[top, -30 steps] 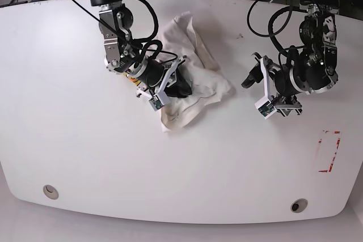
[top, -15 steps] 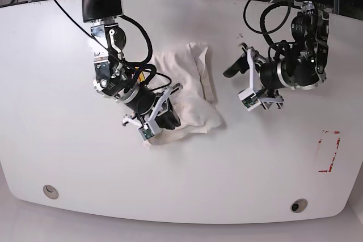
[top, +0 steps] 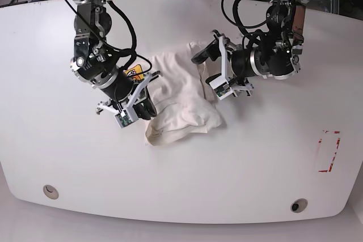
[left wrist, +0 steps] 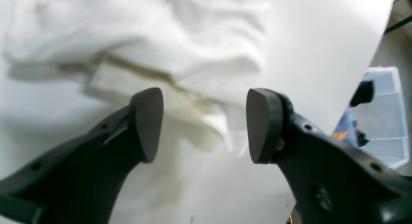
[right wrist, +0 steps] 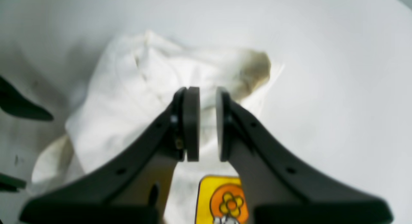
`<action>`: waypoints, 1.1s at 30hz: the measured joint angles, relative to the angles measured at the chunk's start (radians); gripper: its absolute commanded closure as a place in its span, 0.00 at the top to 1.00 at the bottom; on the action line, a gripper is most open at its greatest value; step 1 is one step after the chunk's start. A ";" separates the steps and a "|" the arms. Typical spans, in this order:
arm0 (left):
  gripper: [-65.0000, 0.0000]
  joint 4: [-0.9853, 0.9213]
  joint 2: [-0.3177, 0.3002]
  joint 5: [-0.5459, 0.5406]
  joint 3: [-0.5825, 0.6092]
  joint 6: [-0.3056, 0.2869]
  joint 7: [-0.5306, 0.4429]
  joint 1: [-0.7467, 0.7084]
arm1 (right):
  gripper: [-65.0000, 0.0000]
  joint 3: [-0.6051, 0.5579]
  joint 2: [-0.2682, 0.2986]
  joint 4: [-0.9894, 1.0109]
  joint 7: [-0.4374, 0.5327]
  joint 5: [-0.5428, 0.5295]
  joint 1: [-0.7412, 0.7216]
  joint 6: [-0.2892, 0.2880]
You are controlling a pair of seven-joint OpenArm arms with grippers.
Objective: Layout the t-shirt on the table in an organized manner, then fold the t-shirt properly
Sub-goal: 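Regrasp the shirt edges with both grippers and tuck them inward, then hold the shirt sides with both grippers and square the folded bundle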
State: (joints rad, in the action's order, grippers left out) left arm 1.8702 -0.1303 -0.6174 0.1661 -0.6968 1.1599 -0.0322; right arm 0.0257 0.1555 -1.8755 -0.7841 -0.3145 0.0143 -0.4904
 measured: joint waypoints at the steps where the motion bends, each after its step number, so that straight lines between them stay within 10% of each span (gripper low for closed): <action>1: 0.59 0.000 0.006 -0.001 0.004 0.000 0.000 0.005 | 0.12 0.003 0.005 -0.004 -0.002 -0.004 0.007 0.000; 9: 0.59 -0.027 0.080 0.035 0.039 0.000 -0.006 0.036 | 0.12 0.101 0.023 -0.034 0.002 -0.003 0.087 0.001; 25: 0.59 -0.631 0.091 0.182 -0.010 -0.024 -0.412 0.194 | 0.12 0.230 0.016 -0.036 0.003 -0.004 0.121 -0.118; 33: 0.59 -0.581 0.056 0.171 -0.051 -0.002 -0.334 0.204 | 0.12 0.231 0.021 -0.055 -0.001 -0.003 0.134 -0.119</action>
State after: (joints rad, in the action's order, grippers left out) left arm 1.2896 -0.0746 -0.4461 0.1150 -0.6991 0.8261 0.1715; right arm 0.2565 0.1768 -1.9301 -0.7853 -0.3172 0.1482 -0.6098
